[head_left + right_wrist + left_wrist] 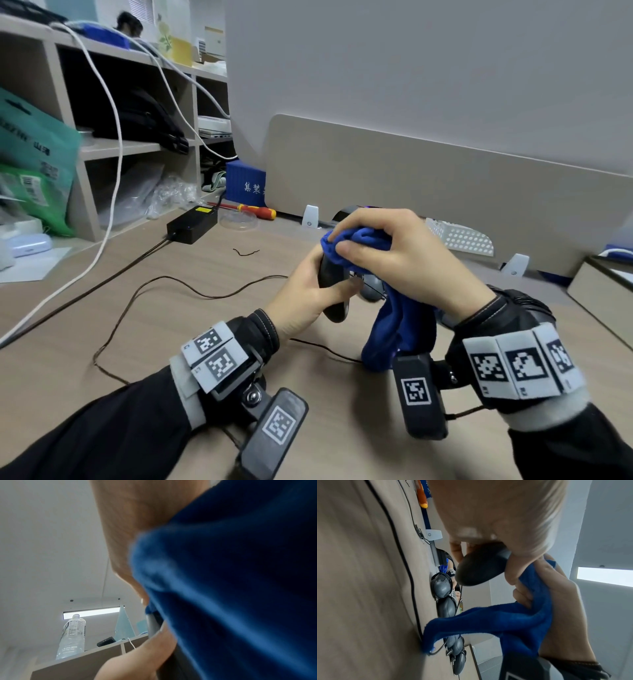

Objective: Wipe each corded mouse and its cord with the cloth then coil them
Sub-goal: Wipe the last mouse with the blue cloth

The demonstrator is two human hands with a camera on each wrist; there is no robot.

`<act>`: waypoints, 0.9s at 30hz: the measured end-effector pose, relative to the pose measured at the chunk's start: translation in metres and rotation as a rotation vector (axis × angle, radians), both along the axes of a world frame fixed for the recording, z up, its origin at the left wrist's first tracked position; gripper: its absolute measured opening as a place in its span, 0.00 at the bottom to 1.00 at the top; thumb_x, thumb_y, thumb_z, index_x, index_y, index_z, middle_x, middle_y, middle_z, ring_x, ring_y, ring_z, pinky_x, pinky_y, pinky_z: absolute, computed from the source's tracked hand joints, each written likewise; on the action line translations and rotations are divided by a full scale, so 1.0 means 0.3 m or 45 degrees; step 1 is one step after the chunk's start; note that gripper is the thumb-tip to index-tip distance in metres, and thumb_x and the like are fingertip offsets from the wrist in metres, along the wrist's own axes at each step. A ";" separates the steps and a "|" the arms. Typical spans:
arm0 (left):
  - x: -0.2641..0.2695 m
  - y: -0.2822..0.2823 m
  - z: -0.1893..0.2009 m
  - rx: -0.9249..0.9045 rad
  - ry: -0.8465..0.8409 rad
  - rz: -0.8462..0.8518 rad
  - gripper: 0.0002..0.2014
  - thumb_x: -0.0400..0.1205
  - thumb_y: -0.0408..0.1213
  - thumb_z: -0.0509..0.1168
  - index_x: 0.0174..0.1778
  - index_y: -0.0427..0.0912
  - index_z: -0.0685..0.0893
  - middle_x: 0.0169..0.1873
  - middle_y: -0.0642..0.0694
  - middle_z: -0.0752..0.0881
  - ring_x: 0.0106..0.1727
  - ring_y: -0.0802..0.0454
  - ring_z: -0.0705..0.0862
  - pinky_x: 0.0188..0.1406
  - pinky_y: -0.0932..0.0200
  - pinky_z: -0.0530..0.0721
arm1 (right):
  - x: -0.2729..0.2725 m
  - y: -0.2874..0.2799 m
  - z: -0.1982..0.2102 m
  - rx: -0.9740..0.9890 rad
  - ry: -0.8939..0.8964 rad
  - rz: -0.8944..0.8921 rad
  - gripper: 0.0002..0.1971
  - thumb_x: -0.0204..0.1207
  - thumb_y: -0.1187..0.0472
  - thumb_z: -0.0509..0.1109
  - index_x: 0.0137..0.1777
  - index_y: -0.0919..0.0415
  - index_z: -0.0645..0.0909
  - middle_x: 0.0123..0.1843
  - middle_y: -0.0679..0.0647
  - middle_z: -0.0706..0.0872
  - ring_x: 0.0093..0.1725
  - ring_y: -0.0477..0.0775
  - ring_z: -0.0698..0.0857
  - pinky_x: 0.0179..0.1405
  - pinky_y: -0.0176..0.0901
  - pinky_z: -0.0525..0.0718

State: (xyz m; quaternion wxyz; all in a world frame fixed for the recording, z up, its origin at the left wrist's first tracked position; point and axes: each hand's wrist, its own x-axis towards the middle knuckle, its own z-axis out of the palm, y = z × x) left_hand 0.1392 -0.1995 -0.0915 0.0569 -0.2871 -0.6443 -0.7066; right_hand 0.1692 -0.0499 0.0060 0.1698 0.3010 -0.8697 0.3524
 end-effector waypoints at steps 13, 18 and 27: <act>0.002 -0.001 0.003 -0.124 0.034 0.066 0.30 0.71 0.57 0.71 0.66 0.45 0.78 0.56 0.49 0.85 0.59 0.56 0.83 0.58 0.57 0.82 | -0.043 0.007 -0.045 0.239 0.310 -0.337 0.05 0.79 0.52 0.69 0.52 0.45 0.85 0.46 0.44 0.88 0.50 0.54 0.85 0.47 0.55 0.85; 0.010 0.000 0.008 -0.144 -0.009 0.092 0.22 0.77 0.43 0.75 0.66 0.46 0.80 0.55 0.51 0.88 0.58 0.60 0.85 0.55 0.68 0.80 | -0.040 0.041 -0.022 0.182 0.161 -0.167 0.05 0.76 0.55 0.72 0.50 0.44 0.86 0.46 0.40 0.90 0.50 0.47 0.87 0.50 0.54 0.86; 0.016 -0.001 0.016 -0.122 -0.146 0.070 0.19 0.66 0.38 0.80 0.50 0.42 0.84 0.38 0.51 0.86 0.39 0.61 0.82 0.40 0.65 0.79 | -0.024 -0.008 -0.048 0.426 0.274 -0.253 0.06 0.77 0.49 0.71 0.53 0.39 0.83 0.48 0.42 0.84 0.51 0.48 0.82 0.46 0.52 0.84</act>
